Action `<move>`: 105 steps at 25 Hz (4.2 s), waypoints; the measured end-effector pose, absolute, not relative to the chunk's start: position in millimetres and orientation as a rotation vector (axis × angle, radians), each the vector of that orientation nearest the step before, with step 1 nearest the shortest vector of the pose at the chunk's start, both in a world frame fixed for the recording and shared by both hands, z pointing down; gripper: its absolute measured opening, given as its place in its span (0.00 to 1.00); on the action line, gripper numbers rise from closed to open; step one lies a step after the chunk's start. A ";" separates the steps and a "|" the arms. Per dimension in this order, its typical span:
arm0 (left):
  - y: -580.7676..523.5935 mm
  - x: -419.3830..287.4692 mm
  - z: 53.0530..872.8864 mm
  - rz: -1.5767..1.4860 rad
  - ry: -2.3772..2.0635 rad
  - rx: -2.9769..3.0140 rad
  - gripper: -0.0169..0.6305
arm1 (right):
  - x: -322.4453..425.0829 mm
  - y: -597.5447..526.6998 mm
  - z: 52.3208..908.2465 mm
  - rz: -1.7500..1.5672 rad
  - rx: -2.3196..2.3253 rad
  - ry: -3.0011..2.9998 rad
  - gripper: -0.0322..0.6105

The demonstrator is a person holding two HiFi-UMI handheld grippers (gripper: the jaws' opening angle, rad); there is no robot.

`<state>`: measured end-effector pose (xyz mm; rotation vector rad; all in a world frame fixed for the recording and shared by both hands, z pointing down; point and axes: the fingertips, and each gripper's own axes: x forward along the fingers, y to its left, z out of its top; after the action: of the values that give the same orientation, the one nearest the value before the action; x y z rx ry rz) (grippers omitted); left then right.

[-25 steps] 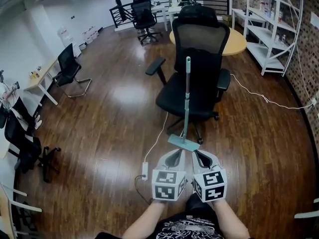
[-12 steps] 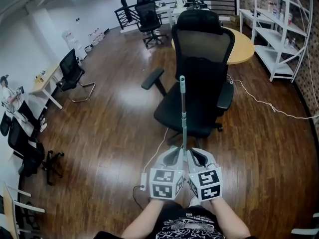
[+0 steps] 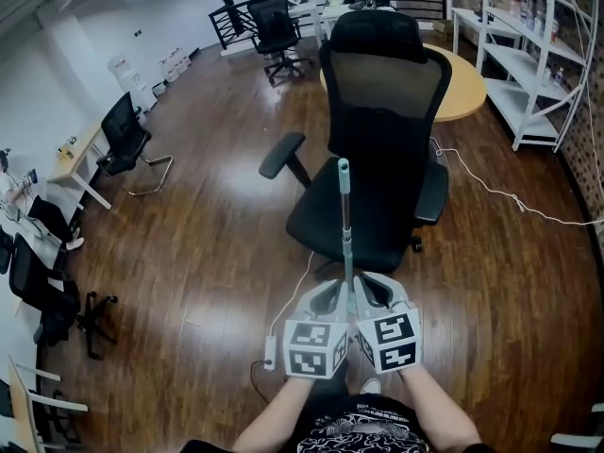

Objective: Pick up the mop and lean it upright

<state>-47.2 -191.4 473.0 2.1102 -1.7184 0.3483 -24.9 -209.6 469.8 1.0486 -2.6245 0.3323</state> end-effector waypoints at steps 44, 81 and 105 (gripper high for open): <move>-312.9 -166.6 504.8 0.314 -1.612 2.109 0.03 | -102.5 -352.4 518.1 0.369 1.153 -2.477 0.21; -221.1 -79.6 453.0 0.252 -1.710 2.235 0.03 | -4.9 -263.1 343.2 -0.012 1.332 -2.706 0.21; -284.2 -148.3 494.4 0.317 -1.662 2.151 0.03 | -87.8 -338.1 504.0 0.237 1.190 -2.577 0.21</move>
<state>-148.3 -284.2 494.4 2.1505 -1.6622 0.3167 -87.8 -338.1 504.0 1.1899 -2.5770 0.2366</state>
